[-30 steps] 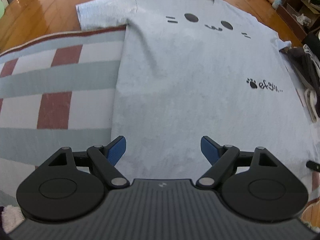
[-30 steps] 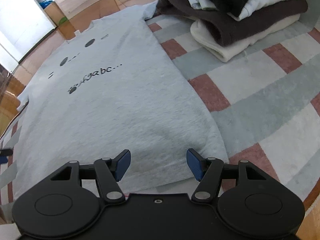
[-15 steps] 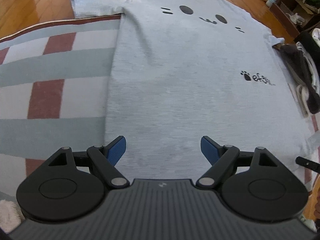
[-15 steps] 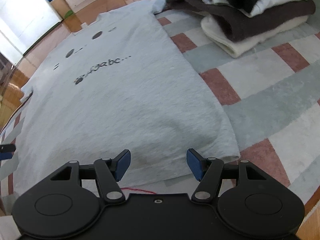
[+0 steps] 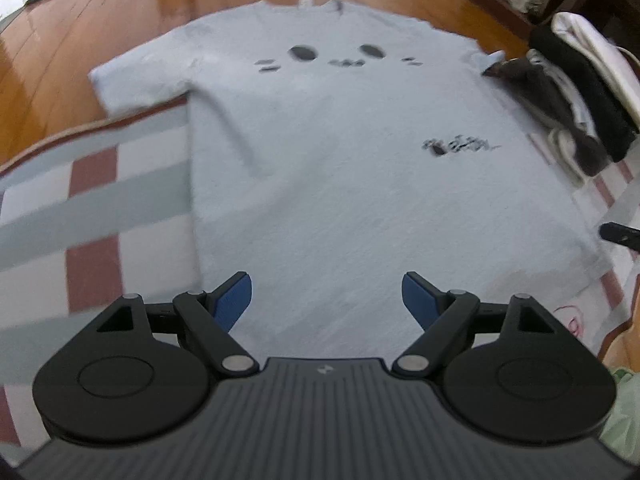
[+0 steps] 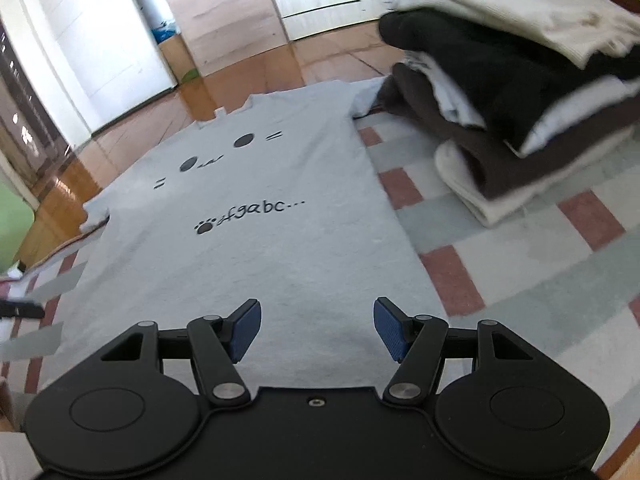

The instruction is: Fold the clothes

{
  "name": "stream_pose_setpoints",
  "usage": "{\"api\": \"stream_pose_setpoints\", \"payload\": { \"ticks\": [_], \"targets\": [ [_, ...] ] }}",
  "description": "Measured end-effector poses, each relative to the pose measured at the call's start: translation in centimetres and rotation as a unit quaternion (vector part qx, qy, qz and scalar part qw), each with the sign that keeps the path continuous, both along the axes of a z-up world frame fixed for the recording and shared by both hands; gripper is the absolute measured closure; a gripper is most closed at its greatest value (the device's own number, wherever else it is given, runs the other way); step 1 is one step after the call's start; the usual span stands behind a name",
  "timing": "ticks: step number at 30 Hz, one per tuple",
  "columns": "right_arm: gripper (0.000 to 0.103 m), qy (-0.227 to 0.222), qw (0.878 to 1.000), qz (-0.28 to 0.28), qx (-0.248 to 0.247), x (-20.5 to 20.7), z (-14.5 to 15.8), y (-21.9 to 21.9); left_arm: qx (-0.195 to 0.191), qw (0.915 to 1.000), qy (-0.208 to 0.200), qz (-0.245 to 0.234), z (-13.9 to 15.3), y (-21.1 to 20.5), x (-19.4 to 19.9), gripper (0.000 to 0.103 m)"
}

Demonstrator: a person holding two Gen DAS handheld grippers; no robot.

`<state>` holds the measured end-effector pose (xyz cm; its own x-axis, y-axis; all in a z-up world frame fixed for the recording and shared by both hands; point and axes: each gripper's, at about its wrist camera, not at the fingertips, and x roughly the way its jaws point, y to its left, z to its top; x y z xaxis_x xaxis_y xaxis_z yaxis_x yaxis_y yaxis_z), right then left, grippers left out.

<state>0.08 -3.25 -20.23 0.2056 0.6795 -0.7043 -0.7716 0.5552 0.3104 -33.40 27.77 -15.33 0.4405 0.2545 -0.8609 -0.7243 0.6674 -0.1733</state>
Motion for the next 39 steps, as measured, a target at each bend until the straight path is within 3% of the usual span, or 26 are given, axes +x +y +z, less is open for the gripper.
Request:
{"api": "stream_pose_setpoints", "payload": {
  "ticks": [3,7,14,17,18,20,24,27,32,39],
  "targets": [
    [0.035,-0.008,1.000,-0.022,0.003,0.2,-0.3,-0.9,0.001,0.9998,0.016,0.008,-1.3,0.4,-1.1,0.020],
    [0.034,-0.027,0.997,-0.055,-0.036,1.2,-1.5,-1.1,-0.006,0.9993,0.026,0.024,-3.3,1.4,-1.9,0.020],
    [0.033,0.008,0.992,-0.107,-0.064,3.7,-4.0,-3.7,-0.032,0.9966,0.043,0.063,-5.5,2.2,-2.9,0.020],
    [0.033,0.022,0.994,-0.100,-0.031,3.6,-4.9,-4.5,-0.037,0.9959,0.036,0.074,-5.5,2.4,-3.2,0.020],
    [0.040,0.015,0.996,-0.089,-0.019,3.2,-5.0,-4.3,-0.039,0.9956,0.033,0.078,-5.5,2.5,-3.3,0.020],
    [0.095,0.007,0.998,-0.060,-0.007,2.6,-5.1,-3.4,-0.037,0.9956,0.028,0.082,-5.3,2.5,-3.3,0.020],
    [0.096,0.035,0.997,-0.010,0.073,3.0,-2.5,-1.4,-0.012,0.9974,-0.004,0.071,-4.2,2.1,-3.1,0.020],
    [0.096,0.036,0.992,0.020,0.117,3.8,1.0,0.9,0.012,0.9977,-0.043,0.051,-2.8,1.8,-2.5,0.020],
    [0.096,0.013,0.990,0.075,0.117,4.4,6.5,6.5,0.067,0.9955,-0.061,-0.029,-0.6,0.0,0.6,0.020],
    [0.096,-0.010,0.987,0.125,0.098,4.4,10.2,12.2,0.099,0.9755,-0.092,-0.174,0.9,-4.0,5.4,0.020]
  ]
}}
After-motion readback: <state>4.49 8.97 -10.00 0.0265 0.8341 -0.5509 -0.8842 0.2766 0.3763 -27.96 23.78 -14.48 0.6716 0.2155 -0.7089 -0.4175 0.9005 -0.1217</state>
